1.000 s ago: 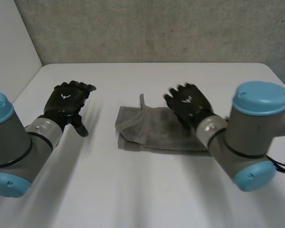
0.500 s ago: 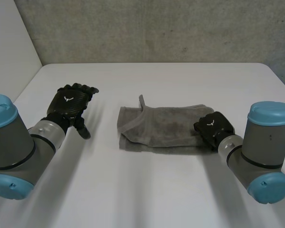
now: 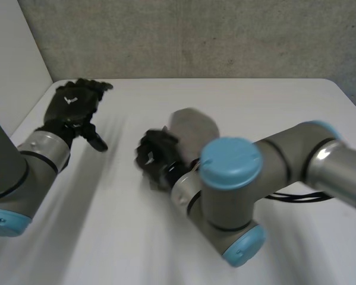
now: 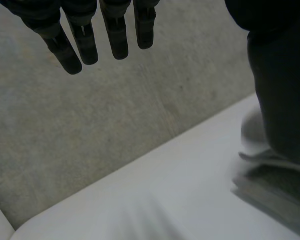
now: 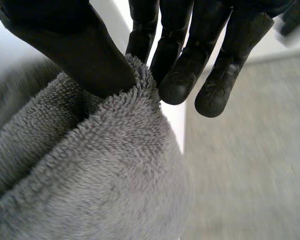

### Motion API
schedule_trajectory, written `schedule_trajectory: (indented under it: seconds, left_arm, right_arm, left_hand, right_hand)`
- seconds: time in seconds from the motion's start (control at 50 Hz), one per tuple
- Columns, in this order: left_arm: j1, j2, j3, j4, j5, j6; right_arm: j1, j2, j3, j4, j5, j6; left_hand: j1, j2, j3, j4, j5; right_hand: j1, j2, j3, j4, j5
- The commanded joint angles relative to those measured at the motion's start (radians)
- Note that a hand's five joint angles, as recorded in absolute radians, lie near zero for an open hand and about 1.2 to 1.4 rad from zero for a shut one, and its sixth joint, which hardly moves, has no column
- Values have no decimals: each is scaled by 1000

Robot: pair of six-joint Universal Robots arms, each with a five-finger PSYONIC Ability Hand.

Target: Fold the towel.

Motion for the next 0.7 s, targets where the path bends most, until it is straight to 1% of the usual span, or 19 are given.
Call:
schedule_trajectory:
  seconds: [0.02,0.04,0.06,0.08,0.1,0.16,0.2,0.22,0.26,0.32,0.36,0.38,0.42,0.48,0.52,0.58,0.64,0.68,0.7]
  left_arm:
    - [38,33,1,-2,7,-81]
    - [38,33,1,-2,7,-81]
    - [38,33,1,-2,7,-81]
    - [38,31,1,-2,9,-81]
    - [37,31,2,-2,10,-81]
    - [37,27,5,-2,10,-81]
    - [28,18,16,-2,10,-81]
    - [28,17,16,-2,10,-81]
    - [18,2,31,-2,9,-83]
    - [8,-12,44,-6,9,-84]
    - [-27,-36,74,-12,7,-90]
    - [-28,-36,74,-12,7,-90]
    - [-64,-73,102,-21,4,-107]
    - [-83,-91,119,-32,2,-123]
    - [-124,-137,148,-72,1,-165]
    - [-173,-198,182,-121,-4,-204]
    - [-196,-237,202,-146,-5,-219]
    - [-239,-329,251,-204,-7,-238]
    - [-239,-329,251,-204,-7,-238]
  right_arm:
    - [25,69,-22,-3,-115,0]
    - [20,71,-22,-6,-114,9]
    - [20,71,-22,-6,-114,9]
    - [14,69,-19,-9,-111,29]
    - [5,66,-13,-10,-103,61]
    - [0,59,-6,-10,-89,104]
    - [-12,11,7,0,-49,211]
    - [-12,11,7,0,-49,211]
    - [-45,-59,45,1,-28,341]
    - [-75,-93,70,-2,-26,411]
    - [-128,-147,105,0,-17,540]
    - [-128,-147,106,0,-17,541]
    - [-165,-171,127,6,-17,659]
    - [-181,-173,132,13,-17,711]
    - [-210,-172,129,32,-19,785]
    - [-228,-162,113,61,-19,832]
    - [-237,-152,106,73,-22,845]
    - [-251,-100,78,93,-17,859]
    - [-251,-99,78,93,-17,859]
  left_hand:
    - [-83,-72,-61,-78,-213]
    - [-83,-72,-61,-78,-213]
    - [-83,-72,-61,-78,-213]
    - [-83,-72,-61,-78,-213]
    - [-83,-72,-61,-78,-213]
    - [-83,-72,-61,-78,-213]
    - [-83,-72,-61,-78,-213]
    - [-83,-72,-61,-78,-213]
    - [-80,-69,-58,-75,-210]
    - [-80,-69,-58,-75,-210]
    - [-77,-66,-55,-72,-207]
    - [-77,-66,-55,-72,-207]
    - [-74,-63,-52,-69,-204]
    - [-71,-60,-49,-66,-201]
    - [-65,-54,-43,-60,-195]
    - [-59,-48,-37,-54,-189]
    - [-65,-54,-43,-60,-195]
    - [-65,-54,-43,-60,-195]
    - [-65,-54,-43,-60,-195]
  right_hand:
    - [70,91,59,55,60]
    - [-220,-199,-231,-234,-229]
    - [-223,-202,-234,-237,-232]
    - [-749,-728,-760,-763,-758]
    - [-1152,-1131,-1163,-1167,-1161]
    - [-1152,-1131,-1163,-1167,-1161]
    - [-1152,-1131,-1163,-1167,-1161]
    - [-1152,-1131,-1163,-1167,-1161]
    - [-1152,-1131,-1163,-1167,-1161]
    - [-1152,-1131,-1163,-1167,-1161]
    - [-1152,-1131,-1163,-1167,-1161]
    - [-1152,-1131,-1163,-1167,-1161]
    - [-1152,-1131,-1163,-1167,-1161]
    - [-1152,-1131,-1163,-1167,-1161]
    - [-1152,-1131,-1163,-1167,-1161]
    - [-1152,-1131,-1163,-1167,-1161]
    - [-1152,-1131,-1163,-1167,-1161]
    - [-1152,-1131,-1163,-1167,-1161]
    - [-1152,-1131,-1163,-1167,-1161]
